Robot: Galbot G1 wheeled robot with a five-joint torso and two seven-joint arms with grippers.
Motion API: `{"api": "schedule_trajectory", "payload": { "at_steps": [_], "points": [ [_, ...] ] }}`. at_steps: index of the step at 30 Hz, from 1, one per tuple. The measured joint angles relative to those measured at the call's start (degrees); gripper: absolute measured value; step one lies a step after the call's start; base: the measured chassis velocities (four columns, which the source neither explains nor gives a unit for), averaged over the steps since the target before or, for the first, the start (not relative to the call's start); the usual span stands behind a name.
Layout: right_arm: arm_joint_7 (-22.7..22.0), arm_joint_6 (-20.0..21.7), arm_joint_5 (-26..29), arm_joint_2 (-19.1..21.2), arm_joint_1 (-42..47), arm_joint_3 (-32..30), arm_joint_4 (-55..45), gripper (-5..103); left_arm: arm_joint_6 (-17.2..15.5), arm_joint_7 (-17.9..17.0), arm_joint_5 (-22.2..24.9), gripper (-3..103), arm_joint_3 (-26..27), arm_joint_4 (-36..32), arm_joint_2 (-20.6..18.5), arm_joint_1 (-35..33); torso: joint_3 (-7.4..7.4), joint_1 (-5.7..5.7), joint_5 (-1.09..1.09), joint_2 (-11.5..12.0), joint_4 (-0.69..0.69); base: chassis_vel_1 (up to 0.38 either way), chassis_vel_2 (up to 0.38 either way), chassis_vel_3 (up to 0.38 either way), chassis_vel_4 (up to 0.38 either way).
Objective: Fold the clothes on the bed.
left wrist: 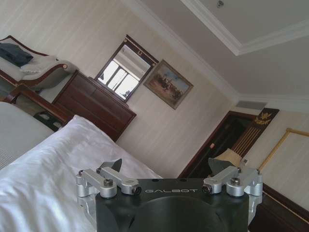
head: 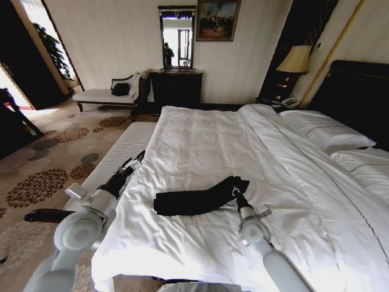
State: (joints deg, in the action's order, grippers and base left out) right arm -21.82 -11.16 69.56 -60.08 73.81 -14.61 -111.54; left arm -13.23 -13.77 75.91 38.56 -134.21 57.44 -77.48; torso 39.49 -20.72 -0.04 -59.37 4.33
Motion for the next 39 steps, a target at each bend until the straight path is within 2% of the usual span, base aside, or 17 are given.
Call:
{"api": "schedule_trajectory", "payload": {
  "at_steps": [5,7,9,11,12,13,15,17,19,20,23,26,34,35,36,38,39],
  "points": [
    [4.8,-1.8,-4.7,1.3,-0.5,4.4,-0.2,3,0.0,-0.2,0.0,100,-0.6,-0.1,0.5,0.4,0.0,0.0,0.01,0.0,-0.03,0.0,0.0,0.0,0.0],
    [7.2,-3.0,-7.3,0.7,-0.8,7.2,0.0,3,0.0,-0.2,-0.1,100,-2.7,0.2,0.5,1.7,0.0,0.0,0.0,0.0,0.04,0.0,0.0,0.0,0.0],
    [7.8,-3.2,-7.7,0.5,-1.1,8.0,0.1,3,0.0,-0.2,-0.2,100,-3.0,0.4,0.4,1.8,0.0,0.0,0.01,0.0,0.05,0.0,0.0,0.0,0.0],
    [11.1,-4.8,-9.4,-0.2,-3.6,12.1,1.7,3,0.0,-0.3,-0.3,100,-2.6,0.8,0.0,1.7,0.0,0.0,-0.02,0.0,0.0,0.0,0.0,0.0,0.0],
    [11.1,-4.8,-9.4,-0.2,-3.6,12.1,1.7,3,0.0,-0.3,-0.3,100,-2.6,0.8,0.0,1.7,0.0,0.0,-0.02,0.0,0.0,0.0,0.0,0.0,0.0],
    [12.5,-5.4,-10.1,-0.5,-4.5,14.0,2.8,3,0.0,-0.3,-0.3,100,-2.3,1.0,-0.1,1.6,0.0,0.0,0.0,0.0,-0.04,0.0,0.0,0.0,0.0],
    [16.2,-7.3,-11.9,-1.9,-7.6,18.9,6.3,3,0.0,-0.4,0.1,100,-1.4,1.4,-0.8,1.6,0.0,0.0,-0.02,0.0,-0.03,0.0,0.0,0.0,0.0],
    [16.9,-7.7,-12.2,-2.4,-8.2,19.9,7.0,3,0.0,-0.4,0.2,100,-1.3,1.5,-0.9,1.6,0.0,0.0,-0.01,0.0,-0.01,0.0,0.0,0.0,0.0],
    [18.7,-8.7,-13.0,-4.6,-10.4,23.0,9.8,3,0.0,-0.5,0.3,100,-1.3,1.6,-1.2,1.6,0.01,0.0,-0.01,0.0,0.0,0.0,0.0,0.0,0.0],
    [18.7,-8.7,-13.0,-4.6,-10.4,23.0,9.8,3,0.0,-0.5,0.3,100,-1.3,1.6,-1.2,1.6,0.01,0.0,-0.01,0.0,0.0,0.0,0.0,0.0,0.0],
    [19.9,-9.8,-14.0,-8.1,-13.4,27.0,13.7,3,0.0,-0.5,0.3,100,-1.1,2.1,-1.2,1.5,0.01,0.0,0.0,0.0,-0.02,0.0,0.0,0.0,0.0],
    [20.2,-10.1,-15.1,-9.1,-13.7,28.4,15.4,3,0.0,-0.6,0.3,100,-0.8,2.4,-1.2,1.5,0.01,0.0,-0.01,0.0,0.0,0.0,0.0,0.0,0.0],
    [21.4,-11.8,-20.0,-11.8,-12.2,29.1,20.9,3,0.0,-0.6,-0.1,100,-1.4,3.4,-1.2,1.9,0.01,0.0,0.0,0.0,0.0,0.0,0.0,0.0,0.0],
    [21.4,-11.8,-20.4,-12.1,-11.8,29.1,21.2,1,-0.1,-0.6,-0.2,100,-1.6,3.6,-1.1,2.0,0.01,0.0,0.0,0.0,0.01,0.0,0.0,0.0,0.0],
    [21.4,-12.1,-20.8,-12.5,-11.6,29.1,21.6,5,-0.1,-0.6,-0.3,100,-1.9,3.7,-1.0,2.2,0.01,0.0,0.0,0.0,0.01,0.0,0.0,0.0,0.0],
    [21.4,-12.1,-20.9,-12.6,-11.5,29.1,21.7,5,-0.1,-0.6,-0.3,100,-1.9,3.8,-1.0,2.2,0.01,0.0,0.0,0.0,0.01,0.0,0.0,0.0,0.0],
    [21.5,-12.8,-21.4,-13.3,-11.2,29.2,22.3,16,-0.1,-0.5,-0.4,100,-2.3,3.8,-0.7,2.2,0.01,0.0,0.0,0.0,0.0,0.0,0.0,0.0,0.0]
  ]
}}
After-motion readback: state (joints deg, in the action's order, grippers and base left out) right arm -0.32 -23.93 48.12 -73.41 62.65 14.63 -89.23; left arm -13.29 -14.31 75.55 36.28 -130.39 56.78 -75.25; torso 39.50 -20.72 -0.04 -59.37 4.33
